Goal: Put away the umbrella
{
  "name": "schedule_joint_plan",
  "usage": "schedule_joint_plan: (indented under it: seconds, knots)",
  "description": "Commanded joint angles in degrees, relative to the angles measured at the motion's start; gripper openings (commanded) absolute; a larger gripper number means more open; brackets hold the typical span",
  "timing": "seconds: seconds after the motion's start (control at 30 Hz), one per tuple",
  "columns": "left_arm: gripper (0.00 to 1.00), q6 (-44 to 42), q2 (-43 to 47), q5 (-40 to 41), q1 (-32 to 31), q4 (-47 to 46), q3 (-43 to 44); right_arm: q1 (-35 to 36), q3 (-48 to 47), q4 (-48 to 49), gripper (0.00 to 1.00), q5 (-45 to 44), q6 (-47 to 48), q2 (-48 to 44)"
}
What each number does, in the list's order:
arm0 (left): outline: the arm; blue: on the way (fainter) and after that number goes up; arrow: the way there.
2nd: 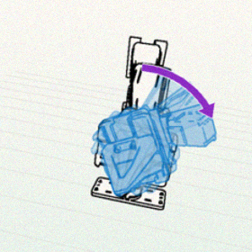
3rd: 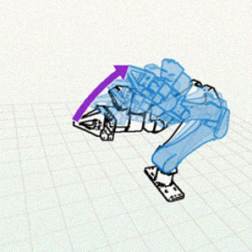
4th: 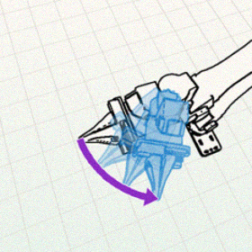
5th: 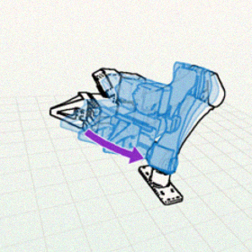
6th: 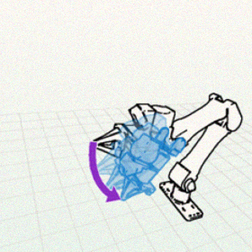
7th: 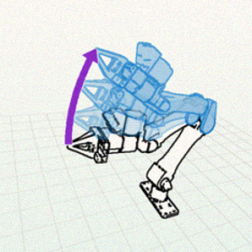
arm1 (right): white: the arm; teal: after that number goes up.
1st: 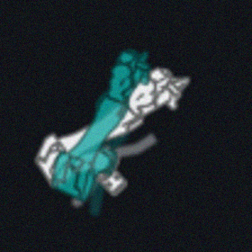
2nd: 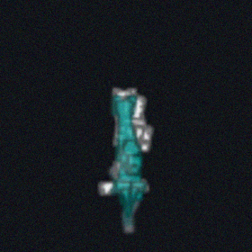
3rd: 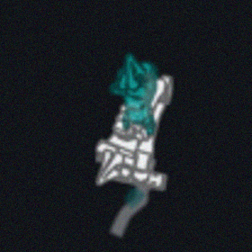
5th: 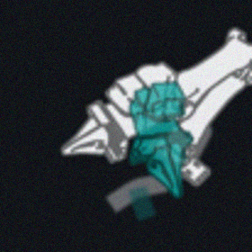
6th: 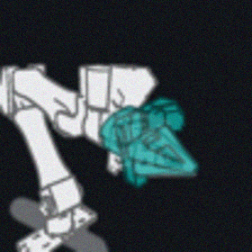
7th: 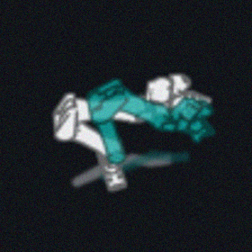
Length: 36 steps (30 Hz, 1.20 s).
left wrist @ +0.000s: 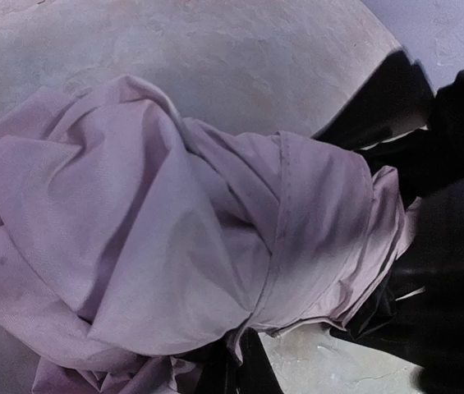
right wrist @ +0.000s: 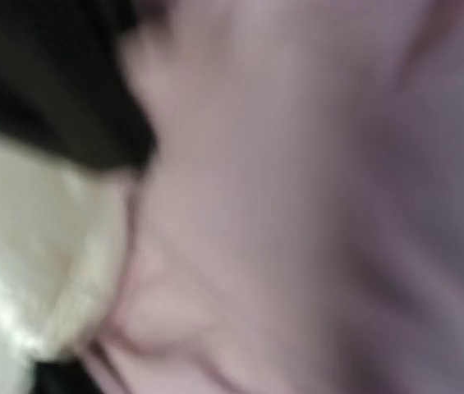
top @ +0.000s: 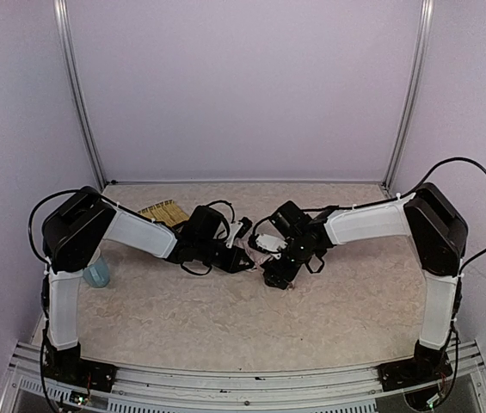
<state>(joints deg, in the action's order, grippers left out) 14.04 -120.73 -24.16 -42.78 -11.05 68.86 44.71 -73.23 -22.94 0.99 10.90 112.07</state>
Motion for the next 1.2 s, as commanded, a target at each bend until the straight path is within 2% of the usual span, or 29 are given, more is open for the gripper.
schedule_joint_plan:
  seconds: [0.0,0.2,0.27,0.33,0.5,0.57,0.67,0.8,1.0,1.1,1.17]
  knots:
    - [0.0,-1.12,0.27,0.63,-0.37,2.79,-0.27,0.11,-0.29,-4.04,0.8,-4.2,0.97,3.71]
    - [0.0,-1.22,3.5,-1.63,-0.07,1.96,-1.8,-0.52,0.86,-0.85,0.23,-0.21,-0.9,2.82]
    - [0.0,-0.86,5.81,-2.84,0.11,1.23,-3.01,-1.23,0.81,-0.7,0.09,1.81,-1.77,2.17]
    - [0.0,-0.14,8.47,-4.32,0.47,0.12,-4.15,-2.3,0.6,-0.47,0.01,6.87,-3.53,1.48]
    - [0.0,1.99,14.49,-8.52,-0.53,-2.78,-5.89,-7.7,2.39,6.05,0.0,23.88,-13.32,-0.59]
    - [0.0,3.06,15.7,-11.21,-1.73,-5.01,-6.88,-10.36,4.15,10.86,0.0,33.03,-19.5,-0.74]
    - [0.0,3.98,15.53,-12.1,-3.13,-4.97,-7.87,-14.18,7.4,20.22,0.0,41.24,-28.77,-0.79]
    - [0.0,5.6,13.23,-10.41,-2.61,-4.4,-10.09,-16.67,9.21,29.18,0.0,46.82,-35.85,0.32]
    - [0.0,6.69,8.4,-11.22,-1.5,-6.64,-11.42,-17.11,9.97,35.15,0.0,51.19,-40.72,3.07]
    - [0.0,9.82,5.54,-14.56,-1.42,-9.93,-11.43,-17.11,10.09,36.57,0.0,50.56,-42.32,3.32]
    - [0.0,10.89,4.63,-13.4,-1.22,-11.24,-12.26,-17.11,9.54,35.73,0.0,49.68,-41.95,3.56]
